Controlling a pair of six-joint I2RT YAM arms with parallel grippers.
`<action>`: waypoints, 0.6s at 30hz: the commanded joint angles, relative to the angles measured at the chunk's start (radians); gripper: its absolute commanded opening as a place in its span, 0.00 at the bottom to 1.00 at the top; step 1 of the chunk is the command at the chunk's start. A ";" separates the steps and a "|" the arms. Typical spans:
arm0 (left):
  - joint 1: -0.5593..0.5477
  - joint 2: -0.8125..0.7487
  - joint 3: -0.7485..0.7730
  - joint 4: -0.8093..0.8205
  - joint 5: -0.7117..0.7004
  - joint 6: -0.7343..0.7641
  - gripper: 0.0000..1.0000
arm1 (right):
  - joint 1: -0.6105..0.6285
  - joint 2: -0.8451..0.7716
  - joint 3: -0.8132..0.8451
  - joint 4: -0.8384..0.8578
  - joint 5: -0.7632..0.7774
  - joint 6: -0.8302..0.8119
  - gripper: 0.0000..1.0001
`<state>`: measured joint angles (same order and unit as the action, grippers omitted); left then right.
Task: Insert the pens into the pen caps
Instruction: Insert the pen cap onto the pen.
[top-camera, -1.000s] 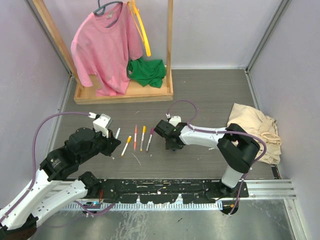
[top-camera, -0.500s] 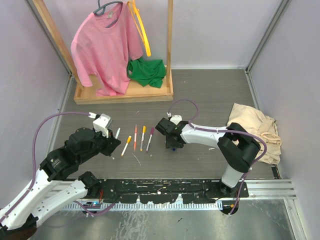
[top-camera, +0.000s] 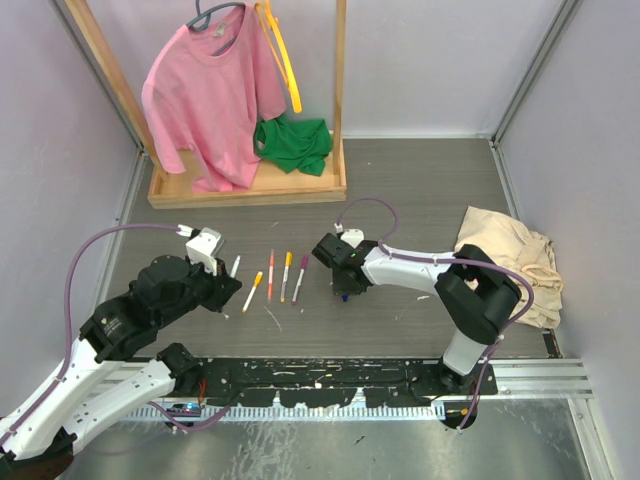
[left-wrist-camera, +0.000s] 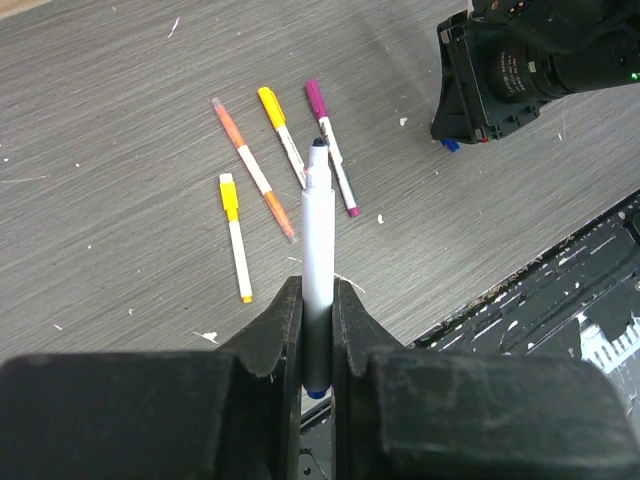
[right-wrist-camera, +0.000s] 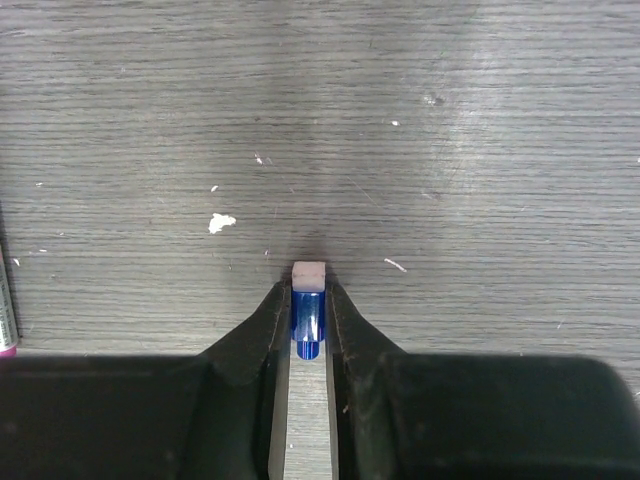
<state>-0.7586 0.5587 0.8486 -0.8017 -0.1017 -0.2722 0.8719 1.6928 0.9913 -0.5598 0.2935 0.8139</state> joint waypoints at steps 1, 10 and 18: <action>0.002 -0.006 0.011 0.032 -0.011 0.003 0.00 | -0.008 -0.044 -0.006 -0.010 0.031 -0.022 0.00; 0.003 0.048 -0.007 0.111 0.055 -0.071 0.00 | -0.008 -0.265 -0.046 0.106 0.074 -0.142 0.00; 0.004 0.119 -0.057 0.289 0.151 -0.142 0.00 | -0.008 -0.487 -0.143 0.335 0.079 -0.205 0.00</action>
<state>-0.7586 0.6525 0.8005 -0.6758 -0.0170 -0.3725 0.8661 1.3094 0.8940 -0.4030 0.3538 0.6781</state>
